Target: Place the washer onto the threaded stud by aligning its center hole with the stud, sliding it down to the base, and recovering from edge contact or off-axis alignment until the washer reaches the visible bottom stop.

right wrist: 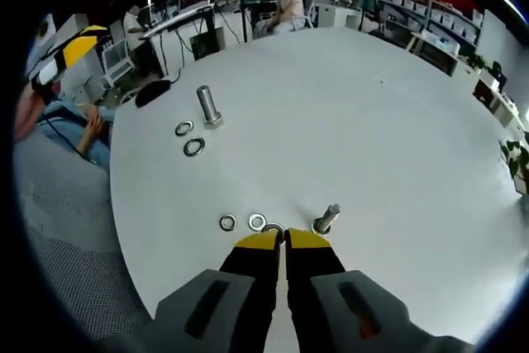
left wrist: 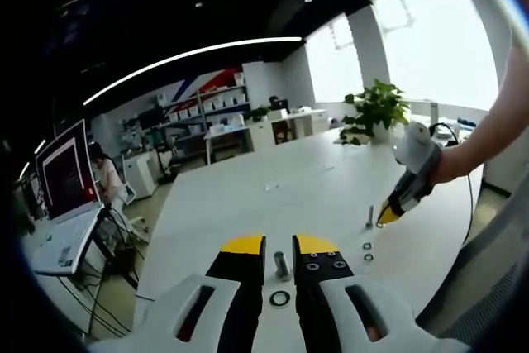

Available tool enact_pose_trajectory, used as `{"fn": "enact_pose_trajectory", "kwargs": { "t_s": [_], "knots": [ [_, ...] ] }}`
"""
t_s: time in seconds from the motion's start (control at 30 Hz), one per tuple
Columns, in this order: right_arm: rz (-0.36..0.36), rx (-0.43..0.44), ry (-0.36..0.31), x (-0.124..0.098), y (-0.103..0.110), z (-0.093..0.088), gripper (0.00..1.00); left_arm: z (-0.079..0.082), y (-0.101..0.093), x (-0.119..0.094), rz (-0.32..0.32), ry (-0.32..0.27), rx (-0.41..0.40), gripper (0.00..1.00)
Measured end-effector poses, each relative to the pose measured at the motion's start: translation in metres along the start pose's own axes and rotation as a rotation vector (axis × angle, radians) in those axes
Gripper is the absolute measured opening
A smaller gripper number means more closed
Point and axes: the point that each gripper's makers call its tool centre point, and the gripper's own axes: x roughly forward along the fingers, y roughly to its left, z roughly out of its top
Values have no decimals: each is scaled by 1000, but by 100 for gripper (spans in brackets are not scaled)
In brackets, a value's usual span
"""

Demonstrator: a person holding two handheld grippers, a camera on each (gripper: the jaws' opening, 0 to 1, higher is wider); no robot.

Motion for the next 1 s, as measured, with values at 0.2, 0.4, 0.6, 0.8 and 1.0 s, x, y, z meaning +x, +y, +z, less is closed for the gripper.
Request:
{"fn": "enact_pose_trajectory", "kwargs": {
  "t_s": [0.2, 0.4, 0.6, 0.8, 1.0],
  "knots": [
    [-15, -4, -18, -6, -8, 7, 3, -1, 0, 0, 0, 3, 2, 11],
    [-26, 6, -31, -9, -14, 13, 3, -1, -1, 0, -3, 6, 3, 11],
    [-43, 13, -38, -13, -23, 19, 4, -1, 0, 0, 2, 6, 3, 11],
    [-55, 9, -37, -12, -30, 23, 4, -1, -1, 0, 1, 8, 7, 11],
    [-60, 2, -20, -10, -33, 22, 4, -2, 0, 0, 3, 8, 5, 11]
  ]
}}
